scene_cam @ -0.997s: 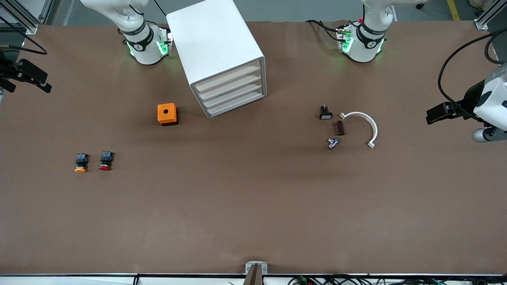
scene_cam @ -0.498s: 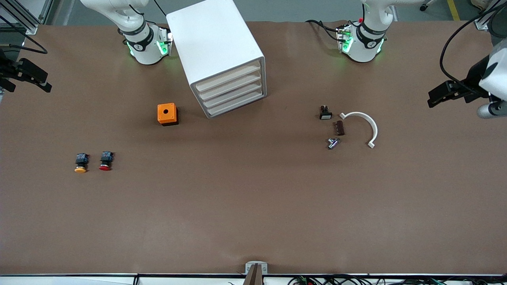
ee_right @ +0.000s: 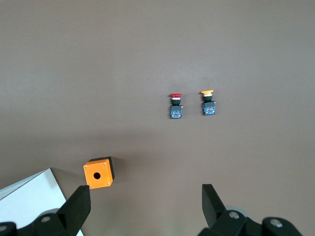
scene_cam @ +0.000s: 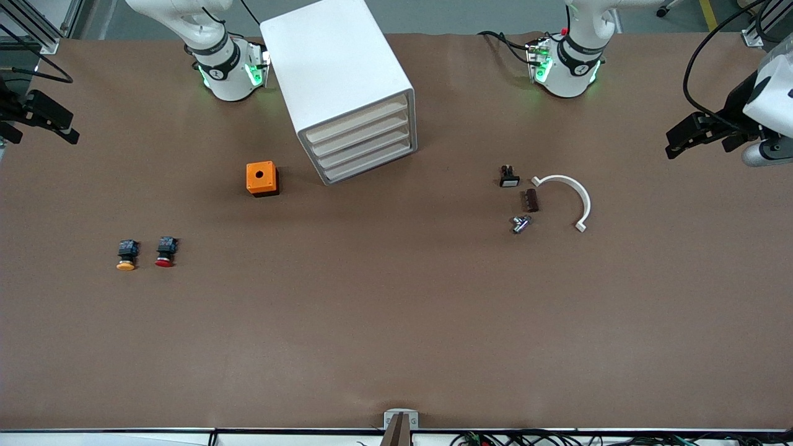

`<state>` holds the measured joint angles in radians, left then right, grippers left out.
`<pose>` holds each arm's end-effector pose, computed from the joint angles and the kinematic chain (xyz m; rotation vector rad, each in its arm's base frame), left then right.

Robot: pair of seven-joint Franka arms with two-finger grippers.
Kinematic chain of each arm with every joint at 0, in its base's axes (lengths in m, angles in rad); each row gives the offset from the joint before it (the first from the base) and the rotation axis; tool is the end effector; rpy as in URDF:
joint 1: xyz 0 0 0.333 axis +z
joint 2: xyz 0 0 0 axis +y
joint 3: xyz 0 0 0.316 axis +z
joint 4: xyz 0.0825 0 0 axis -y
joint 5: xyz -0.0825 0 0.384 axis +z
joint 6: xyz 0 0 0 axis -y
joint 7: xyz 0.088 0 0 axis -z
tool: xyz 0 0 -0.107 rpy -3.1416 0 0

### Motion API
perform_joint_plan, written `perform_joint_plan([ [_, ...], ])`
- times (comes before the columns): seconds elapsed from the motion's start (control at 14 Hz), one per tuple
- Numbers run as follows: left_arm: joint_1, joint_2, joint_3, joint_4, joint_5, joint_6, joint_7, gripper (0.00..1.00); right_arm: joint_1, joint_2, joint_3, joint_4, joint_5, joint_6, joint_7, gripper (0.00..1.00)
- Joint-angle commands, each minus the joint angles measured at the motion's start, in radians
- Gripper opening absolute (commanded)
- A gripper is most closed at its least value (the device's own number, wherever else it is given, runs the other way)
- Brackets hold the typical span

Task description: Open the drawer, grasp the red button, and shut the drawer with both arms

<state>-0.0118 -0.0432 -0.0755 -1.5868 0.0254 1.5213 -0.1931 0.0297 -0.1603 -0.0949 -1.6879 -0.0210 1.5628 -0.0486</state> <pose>0.5341 -0.0449 0.6362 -3.1055 -0.1661 0.0283 0.5015 -0.0393 0.6529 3.1332 -0.0254 0.0534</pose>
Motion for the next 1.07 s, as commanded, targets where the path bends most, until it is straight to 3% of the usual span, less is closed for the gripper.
perform_joint_plan([
  [0.0,0.012,-0.006,0.000,0.002,-0.010,0.007,0.024,1.00,0.001,-0.004,0.004,0.007,-0.013,0.003,0.003,1.00],
  [1.0,0.006,0.000,-0.001,0.002,-0.009,-0.004,0.021,1.00,0.001,0.016,0.004,0.024,-0.016,0.005,0.003,1.00],
])
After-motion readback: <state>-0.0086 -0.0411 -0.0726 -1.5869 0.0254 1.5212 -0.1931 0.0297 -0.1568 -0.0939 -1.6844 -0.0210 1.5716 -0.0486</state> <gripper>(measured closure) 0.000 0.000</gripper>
